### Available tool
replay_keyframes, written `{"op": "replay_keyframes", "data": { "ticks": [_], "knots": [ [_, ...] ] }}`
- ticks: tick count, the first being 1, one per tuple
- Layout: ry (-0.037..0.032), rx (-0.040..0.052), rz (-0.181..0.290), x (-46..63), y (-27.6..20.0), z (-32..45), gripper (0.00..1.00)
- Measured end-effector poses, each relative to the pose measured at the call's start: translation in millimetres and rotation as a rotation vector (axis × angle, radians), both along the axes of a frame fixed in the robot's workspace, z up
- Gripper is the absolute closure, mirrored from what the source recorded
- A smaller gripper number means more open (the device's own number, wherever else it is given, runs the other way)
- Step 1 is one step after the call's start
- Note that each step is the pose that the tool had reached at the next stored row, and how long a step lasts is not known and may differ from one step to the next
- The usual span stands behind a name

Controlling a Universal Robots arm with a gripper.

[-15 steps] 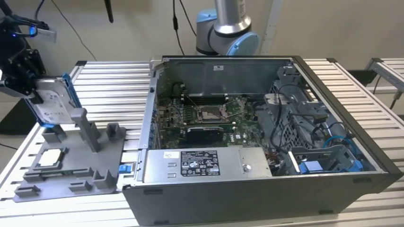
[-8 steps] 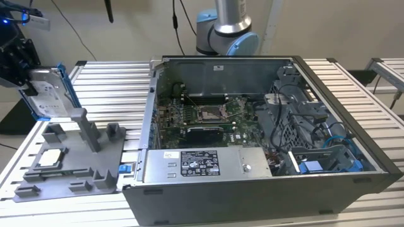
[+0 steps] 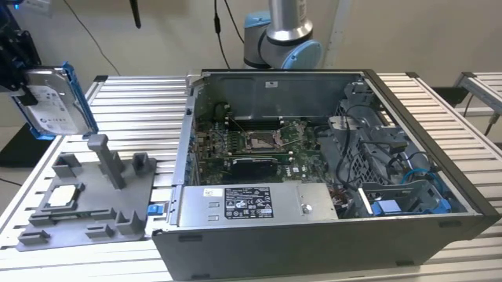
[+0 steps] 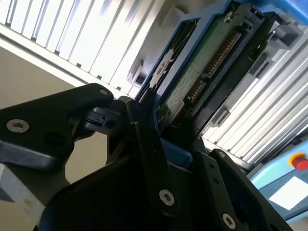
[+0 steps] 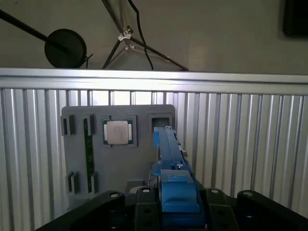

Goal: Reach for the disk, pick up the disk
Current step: 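Pick up the disk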

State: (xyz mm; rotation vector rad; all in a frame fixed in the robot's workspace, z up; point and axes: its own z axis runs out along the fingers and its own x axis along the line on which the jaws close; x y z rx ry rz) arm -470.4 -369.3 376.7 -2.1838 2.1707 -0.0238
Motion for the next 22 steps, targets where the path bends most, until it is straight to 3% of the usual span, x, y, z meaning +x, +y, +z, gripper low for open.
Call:
{"op": "replay_keyframes", "data": {
  "ticks": [2,8,12,17,20,21,22],
  "knots": [
    [-0.0008,0.0000,0.000,-0.1,0.0,5.4,1.00],
    [-0.0014,0.0000,0.000,-0.2,0.0,31.8,1.00],
    [-0.0012,-0.0001,0.000,-0.3,0.0,36.1,1.00],
    [-0.0020,0.0000,0.000,-0.3,0.0,53.5,1.00],
    [-0.0098,0.0000,0.000,-0.5,0.0,61.7,1.00],
    [-0.0154,0.0000,0.000,-0.6,0.0,63.4,1.00],
    [-0.0266,-0.0001,0.000,-0.8,0.1,64.9,1.00]
  ]
}}
